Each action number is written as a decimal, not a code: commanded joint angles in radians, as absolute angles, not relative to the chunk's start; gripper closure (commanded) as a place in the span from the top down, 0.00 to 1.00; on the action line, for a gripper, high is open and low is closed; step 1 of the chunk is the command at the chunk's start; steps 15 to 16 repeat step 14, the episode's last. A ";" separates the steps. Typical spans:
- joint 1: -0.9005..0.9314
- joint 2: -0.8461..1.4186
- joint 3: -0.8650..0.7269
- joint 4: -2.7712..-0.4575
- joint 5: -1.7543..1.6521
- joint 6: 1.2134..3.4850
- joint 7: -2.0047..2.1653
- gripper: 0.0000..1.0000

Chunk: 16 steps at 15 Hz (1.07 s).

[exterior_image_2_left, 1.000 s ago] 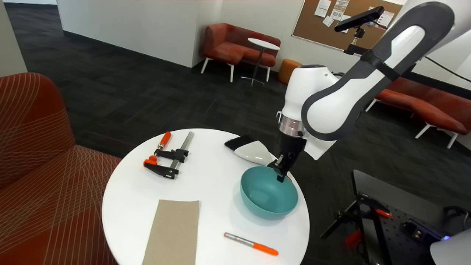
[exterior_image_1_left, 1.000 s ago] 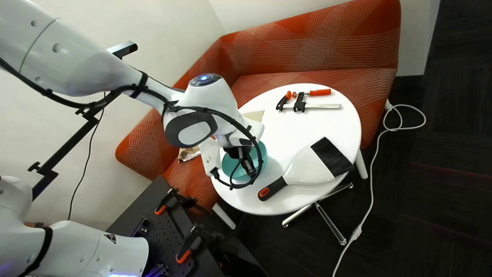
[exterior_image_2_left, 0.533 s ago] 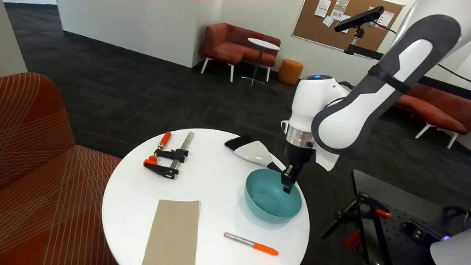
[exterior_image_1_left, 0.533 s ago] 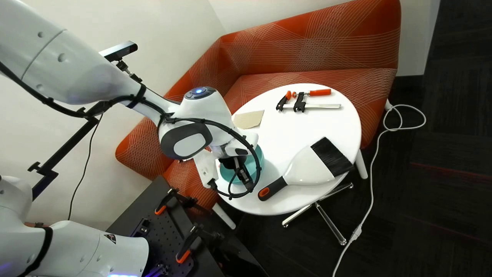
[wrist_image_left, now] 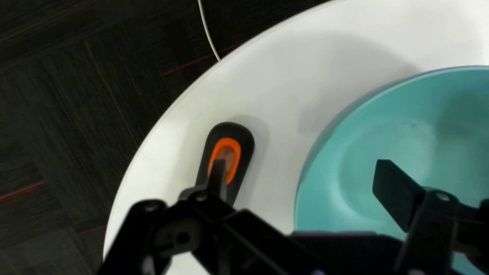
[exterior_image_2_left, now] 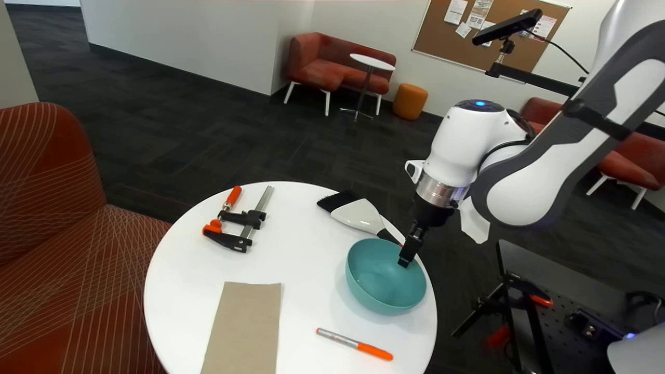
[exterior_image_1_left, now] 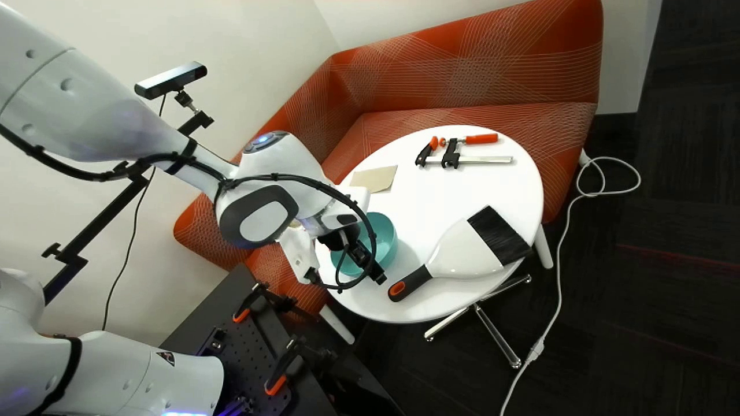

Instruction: Move the blue bowl forwards

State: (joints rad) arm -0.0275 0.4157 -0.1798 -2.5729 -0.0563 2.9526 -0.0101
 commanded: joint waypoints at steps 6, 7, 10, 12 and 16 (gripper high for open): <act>0.072 0.183 -0.253 -2.712 -0.156 3.010 0.030 1.00; 0.071 0.167 -0.251 -2.719 -0.164 3.011 0.034 1.00; 0.058 0.132 -0.238 -2.729 -0.188 3.006 0.043 1.00; 0.031 0.175 -0.212 -2.692 -0.172 2.991 0.017 1.00; 0.029 0.160 -0.210 -2.700 -0.173 2.991 0.018 1.00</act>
